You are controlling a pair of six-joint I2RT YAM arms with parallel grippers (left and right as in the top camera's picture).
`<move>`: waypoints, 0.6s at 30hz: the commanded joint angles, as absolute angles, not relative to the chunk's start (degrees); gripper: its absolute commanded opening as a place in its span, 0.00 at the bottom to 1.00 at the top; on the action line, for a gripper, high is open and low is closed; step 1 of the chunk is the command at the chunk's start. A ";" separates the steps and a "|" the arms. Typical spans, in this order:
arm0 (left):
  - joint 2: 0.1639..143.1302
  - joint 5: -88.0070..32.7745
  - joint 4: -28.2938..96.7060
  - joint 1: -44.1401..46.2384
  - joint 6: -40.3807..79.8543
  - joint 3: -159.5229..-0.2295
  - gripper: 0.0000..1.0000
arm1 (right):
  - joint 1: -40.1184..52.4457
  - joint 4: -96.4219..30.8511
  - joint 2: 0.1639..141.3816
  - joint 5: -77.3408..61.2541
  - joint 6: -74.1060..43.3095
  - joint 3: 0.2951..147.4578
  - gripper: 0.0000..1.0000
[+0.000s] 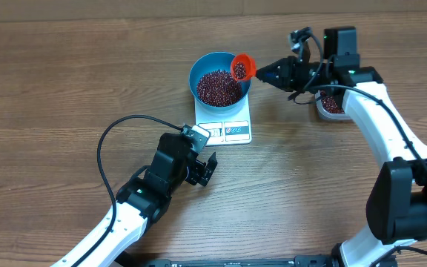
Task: Scoop item into bowl and weigh 150g on scale
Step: 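Carry the scoop over the teal bowl and tip beans in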
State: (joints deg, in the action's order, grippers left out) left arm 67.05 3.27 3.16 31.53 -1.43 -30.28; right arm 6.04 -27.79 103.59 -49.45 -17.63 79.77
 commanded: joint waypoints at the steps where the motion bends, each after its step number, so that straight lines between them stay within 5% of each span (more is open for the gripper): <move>1: 67.51 3.40 2.98 31.79 -0.67 -29.98 1.00 | 8.27 -27.77 103.94 -42.35 -17.76 83.09 0.04; 18: 67.51 3.38 2.98 31.79 -0.67 -29.98 1.00 | 16.49 -35.92 103.94 -23.35 -11.66 89.12 0.04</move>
